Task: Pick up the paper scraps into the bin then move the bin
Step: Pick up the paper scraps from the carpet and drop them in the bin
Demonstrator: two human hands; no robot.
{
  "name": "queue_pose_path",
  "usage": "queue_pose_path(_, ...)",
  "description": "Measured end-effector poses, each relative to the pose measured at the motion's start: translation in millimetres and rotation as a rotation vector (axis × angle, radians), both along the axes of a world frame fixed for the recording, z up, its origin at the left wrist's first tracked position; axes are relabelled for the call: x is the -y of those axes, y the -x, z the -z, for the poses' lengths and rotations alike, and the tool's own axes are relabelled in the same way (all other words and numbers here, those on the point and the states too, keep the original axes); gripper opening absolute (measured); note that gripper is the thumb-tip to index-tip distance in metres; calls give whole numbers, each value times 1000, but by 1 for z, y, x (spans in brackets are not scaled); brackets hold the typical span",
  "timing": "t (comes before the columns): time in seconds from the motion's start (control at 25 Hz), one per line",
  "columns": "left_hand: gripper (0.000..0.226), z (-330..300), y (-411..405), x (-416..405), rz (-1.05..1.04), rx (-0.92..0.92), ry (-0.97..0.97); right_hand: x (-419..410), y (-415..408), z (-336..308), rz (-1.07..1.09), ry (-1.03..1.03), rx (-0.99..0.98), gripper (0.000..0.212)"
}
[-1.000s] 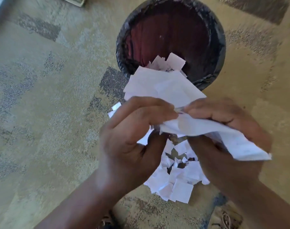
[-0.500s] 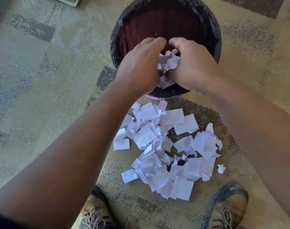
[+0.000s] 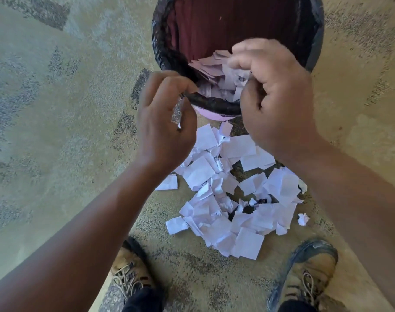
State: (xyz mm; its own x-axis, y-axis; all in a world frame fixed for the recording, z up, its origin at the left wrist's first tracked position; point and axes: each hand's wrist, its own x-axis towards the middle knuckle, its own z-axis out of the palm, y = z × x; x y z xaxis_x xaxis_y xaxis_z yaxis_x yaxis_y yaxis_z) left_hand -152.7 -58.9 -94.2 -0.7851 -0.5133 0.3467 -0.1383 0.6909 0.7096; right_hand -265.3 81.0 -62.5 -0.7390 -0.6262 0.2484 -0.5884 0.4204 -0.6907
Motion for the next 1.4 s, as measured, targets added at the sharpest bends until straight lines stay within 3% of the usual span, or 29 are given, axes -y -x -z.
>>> queue_pose_path(0.08, 25, 37, -31, 9, -114, 94, -79, -15, -28, 19, -60, 69, -49, 29)
queue_pose_path(0.12, 33, 63, -47, 15, -135, 235, -103, -23, -44, 34, -111, 17, 23, 26)
queue_pose_path(0.28, 94, 155, -100, 27, -158, 1125, -284, -55, -87, 118, -101, -608, 635, 37)
queue_pose_path(0.36, 114, 174, -116, 19, -145, 1269, -374, -65, -101, 153, -9, -813, 860, 64)
queue_pose_path(0.48, 106, 182, -124, -15, -8, 1192, -377, -66, -125, 188, -18, -897, 977, 107)
queue_pose_path(0.56, 89, 180, -126, -38, -11, 1115, -393, -62, -148, 206, -19, -935, 933, 117)
queue_pose_path(0.64, 76, 180, -133, -56, -2, 1043, -455, -58, -166, 221, 74, -921, 853, 103)
queue_pose_path(0.76, 76, 183, -147, -76, 133, 993, -509, -54, -178, 234, 231, -852, 834, 53)
queue_pose_path(0.88, 60, 186, -153, -85, 153, 939, -593, -53, -178, 229, 225, -647, 884, 16)
queue_pose_path(1.12, 19, 176, -154, -75, -11, 775, -601, -66, -173, 201, 117, -435, 817, 20)
queue_pose_path(1.4, 29, 94, -150, -57, 134, 526, -411, -83, -169, 137, 26, -108, 590, 24)
